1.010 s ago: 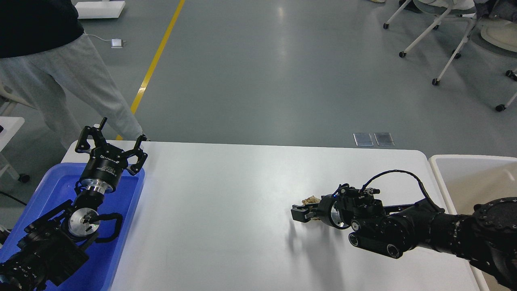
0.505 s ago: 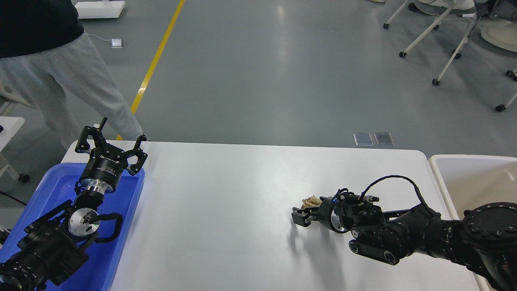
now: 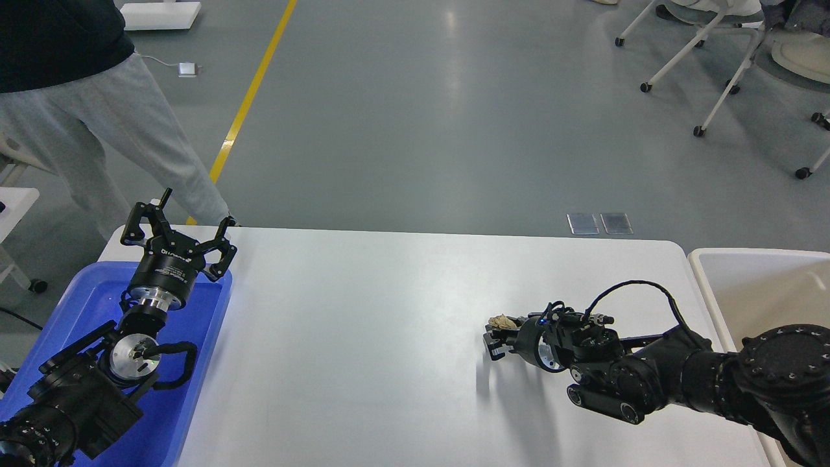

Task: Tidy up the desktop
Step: 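Lower the right gripper onto the paper ball and close it, then lift the held paper ball and carry it over the white bin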

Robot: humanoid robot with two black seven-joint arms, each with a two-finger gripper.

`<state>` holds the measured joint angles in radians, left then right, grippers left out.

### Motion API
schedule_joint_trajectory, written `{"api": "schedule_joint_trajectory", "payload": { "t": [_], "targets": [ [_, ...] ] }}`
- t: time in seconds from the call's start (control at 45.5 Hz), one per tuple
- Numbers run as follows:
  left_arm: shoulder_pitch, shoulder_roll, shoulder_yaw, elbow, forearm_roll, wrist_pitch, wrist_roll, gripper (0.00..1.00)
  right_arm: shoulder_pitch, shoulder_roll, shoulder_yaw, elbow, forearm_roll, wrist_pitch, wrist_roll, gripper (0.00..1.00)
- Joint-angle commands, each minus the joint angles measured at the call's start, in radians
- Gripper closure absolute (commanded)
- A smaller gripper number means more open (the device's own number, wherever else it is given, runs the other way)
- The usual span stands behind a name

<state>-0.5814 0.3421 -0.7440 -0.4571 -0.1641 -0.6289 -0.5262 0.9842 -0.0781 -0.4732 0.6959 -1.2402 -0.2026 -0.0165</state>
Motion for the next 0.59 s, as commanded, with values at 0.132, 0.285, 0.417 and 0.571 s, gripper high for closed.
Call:
{"api": "schedule_joint_trajectory", "payload": {
  "t": [0.132, 0.285, 0.417, 0.571],
  "targets": [
    [0.0, 0.0, 0.0, 0.0, 0.0, 0.0, 0.0, 0.0, 0.094, -0.08, 0.007, 0.175, 0.033, 0.044, -0.005, 1.0],
    [0.0, 0.0, 0.0, 0.0, 0.0, 0.0, 0.0, 0.0, 0.224, -0.156, 0.012, 0.315, 0.177, 0.106, -0.052, 1.0],
    [0.0, 0.0, 0.0, 0.0, 0.0, 0.0, 0.0, 0.0, 0.355, -0.235, -0.002, 0.382, 0.266, 0.184, -0.057, 1.0],
    [0.0, 0.0, 0.0, 0.0, 0.0, -0.002, 0.002, 0.0, 0.557, -0.321, -0.034, 0.503, 0.272, 0.317, -0.045, 1.0]
  ]
}}
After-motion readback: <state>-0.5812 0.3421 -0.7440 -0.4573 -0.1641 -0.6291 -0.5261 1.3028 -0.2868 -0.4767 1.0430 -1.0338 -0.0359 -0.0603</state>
